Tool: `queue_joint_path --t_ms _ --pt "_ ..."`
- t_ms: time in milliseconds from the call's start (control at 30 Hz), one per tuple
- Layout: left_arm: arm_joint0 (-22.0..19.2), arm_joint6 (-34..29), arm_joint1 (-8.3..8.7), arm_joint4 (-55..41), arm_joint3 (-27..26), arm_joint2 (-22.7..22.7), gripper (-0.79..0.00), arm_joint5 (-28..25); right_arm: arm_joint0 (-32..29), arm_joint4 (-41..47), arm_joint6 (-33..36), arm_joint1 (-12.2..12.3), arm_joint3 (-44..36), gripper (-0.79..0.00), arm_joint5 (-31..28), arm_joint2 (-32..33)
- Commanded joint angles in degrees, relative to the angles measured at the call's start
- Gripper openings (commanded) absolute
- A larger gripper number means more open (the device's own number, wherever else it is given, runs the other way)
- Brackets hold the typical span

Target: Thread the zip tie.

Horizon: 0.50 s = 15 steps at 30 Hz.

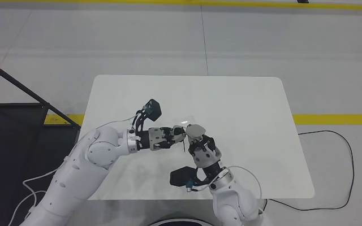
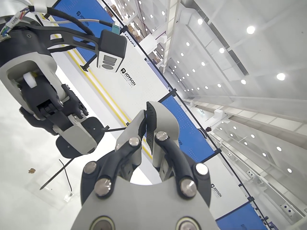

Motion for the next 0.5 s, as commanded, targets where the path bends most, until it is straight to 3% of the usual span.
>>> queue_joint_path --t_ms 0,467 --pt "0.1 -0.1 0.02 0.1 -0.1 0.0 -0.785 -0.1 0.2 -0.6 1.0 -0.1 0.2 -0.785 0.4 -0.1" --pt "-0.2 -1.0 0.01 -0.4 0.2 0.5 -0.785 0.0 1.7 -5.6 6.2 -1.0 1.9 -0.785 1.5 -1.8"
